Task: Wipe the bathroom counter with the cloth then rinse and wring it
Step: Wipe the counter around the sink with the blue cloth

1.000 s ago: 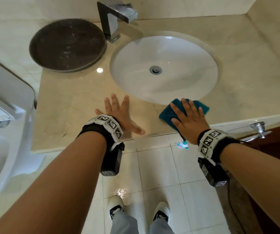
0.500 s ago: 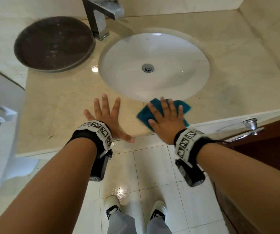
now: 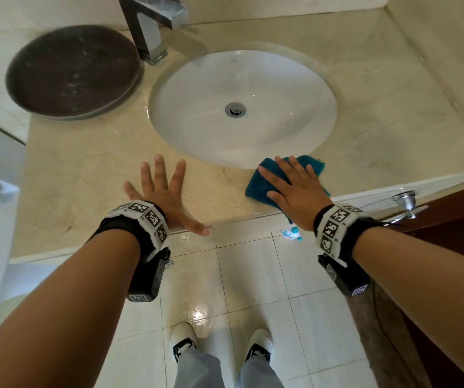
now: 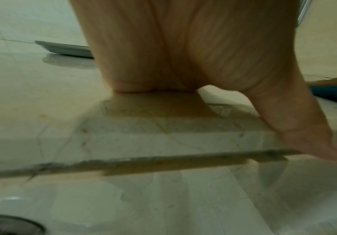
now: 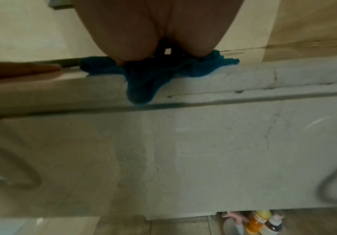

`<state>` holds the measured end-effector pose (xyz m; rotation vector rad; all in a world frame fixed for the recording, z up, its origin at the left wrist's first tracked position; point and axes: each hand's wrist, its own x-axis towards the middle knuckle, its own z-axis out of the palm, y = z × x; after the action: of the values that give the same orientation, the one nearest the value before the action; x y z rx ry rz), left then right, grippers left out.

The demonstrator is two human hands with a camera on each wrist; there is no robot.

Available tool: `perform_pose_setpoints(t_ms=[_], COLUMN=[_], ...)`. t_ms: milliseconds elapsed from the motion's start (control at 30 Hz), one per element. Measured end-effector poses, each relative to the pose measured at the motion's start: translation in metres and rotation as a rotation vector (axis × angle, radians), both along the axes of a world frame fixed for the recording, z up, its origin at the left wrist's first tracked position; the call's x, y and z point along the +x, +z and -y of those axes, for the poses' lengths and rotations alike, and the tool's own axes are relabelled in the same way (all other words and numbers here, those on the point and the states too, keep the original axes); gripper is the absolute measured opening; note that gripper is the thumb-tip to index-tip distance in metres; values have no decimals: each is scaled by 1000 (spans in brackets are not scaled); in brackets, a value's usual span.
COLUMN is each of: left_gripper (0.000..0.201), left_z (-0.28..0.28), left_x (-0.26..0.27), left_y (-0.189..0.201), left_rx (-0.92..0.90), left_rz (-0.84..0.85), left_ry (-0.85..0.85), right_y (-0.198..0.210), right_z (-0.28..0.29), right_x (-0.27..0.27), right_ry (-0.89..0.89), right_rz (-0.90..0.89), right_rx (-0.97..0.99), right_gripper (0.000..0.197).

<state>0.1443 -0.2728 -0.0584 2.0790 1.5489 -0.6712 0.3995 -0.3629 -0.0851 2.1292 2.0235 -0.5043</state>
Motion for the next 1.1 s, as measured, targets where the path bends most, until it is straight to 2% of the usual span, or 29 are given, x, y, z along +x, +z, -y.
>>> perform_pose_setpoints(t_ms=[100,233,300,433,567,700,800,967,1100], left_gripper=[151,151,151,152,152,152,152,153,154], left_z=[0,1,0,0,0,-1,-1,-2,-3], left_x=[0,1,1,1,2,1,1,3,3], left_y=[0,1,2,2,2,1,1,2,2], left_rx=[9,9,8,9,-4,3,0,-15,-23], left_rz=[-14,-21,-24,-22,-33,-43,-45,-45,-41], left_ry=[-4,-1,-1,1,0,-11,-9,-2,3], right_y=[7,14,11,3,2,3,5,7,11], right_z=[-1,13,31,54,44,21,7,-11,-18], right_x=[2,21,37,66,89,96,91,77,36], right_ry=[-16,40,14,-146,-366,-531,-585,-499,-260], right_rz=[-79,-56,-23,20,41,66,34,14,-28], right_rx=[59,5,-8,-20,-21,-64,-114,-92,-71], right_gripper=[49,50,51,69,55,57,58,59,57])
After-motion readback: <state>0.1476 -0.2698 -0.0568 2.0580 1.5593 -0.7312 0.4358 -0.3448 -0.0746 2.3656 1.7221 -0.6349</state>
